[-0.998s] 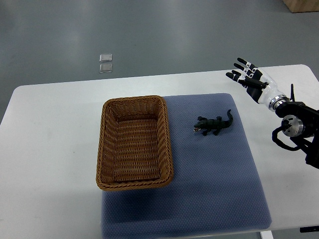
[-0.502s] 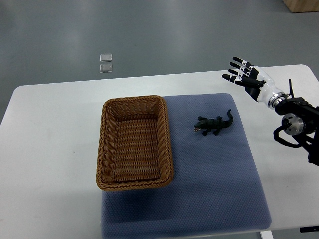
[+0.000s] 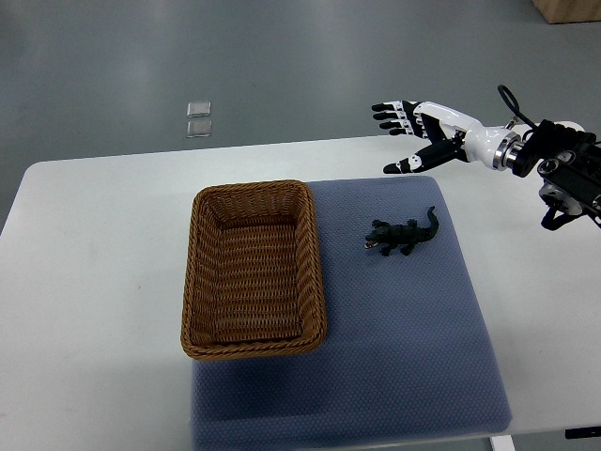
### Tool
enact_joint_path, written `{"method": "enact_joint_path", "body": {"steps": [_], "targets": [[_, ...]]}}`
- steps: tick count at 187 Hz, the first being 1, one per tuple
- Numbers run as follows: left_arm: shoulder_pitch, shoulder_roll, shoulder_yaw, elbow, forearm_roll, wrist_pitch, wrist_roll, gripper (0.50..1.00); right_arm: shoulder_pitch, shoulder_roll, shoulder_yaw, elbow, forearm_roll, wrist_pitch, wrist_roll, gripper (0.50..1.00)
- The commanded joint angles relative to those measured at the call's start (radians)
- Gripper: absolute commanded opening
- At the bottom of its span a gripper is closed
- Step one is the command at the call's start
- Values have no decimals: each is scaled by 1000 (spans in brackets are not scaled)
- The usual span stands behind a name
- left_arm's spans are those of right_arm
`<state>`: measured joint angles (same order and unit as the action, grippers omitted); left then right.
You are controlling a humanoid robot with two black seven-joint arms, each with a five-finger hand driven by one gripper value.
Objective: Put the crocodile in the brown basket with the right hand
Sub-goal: 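Reach the right hand down over the green toy crocodile, then close the right hand's fingers around the crocodile's body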
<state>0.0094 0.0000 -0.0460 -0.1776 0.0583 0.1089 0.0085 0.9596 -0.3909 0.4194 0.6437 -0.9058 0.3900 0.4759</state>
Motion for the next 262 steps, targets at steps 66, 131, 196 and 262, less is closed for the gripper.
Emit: {"method": "enact_joint_path", "body": {"steps": [66,131,196,262], "targets": [[0,0,0,0,0,0,1,1000,41,-26,-123,151,-533,-5,61,928],[0,0,-2,0,0,0,-1,1000,134,-19,-458,149,-556,-234,69,928],[0,0,0,0,0,0,-1,1000,140,-26,-504,126,-558,-267,76,928],[0,0,0,0,0,0,-1,1000,142,-23,-560,79,-561,-295,78,924]]}}
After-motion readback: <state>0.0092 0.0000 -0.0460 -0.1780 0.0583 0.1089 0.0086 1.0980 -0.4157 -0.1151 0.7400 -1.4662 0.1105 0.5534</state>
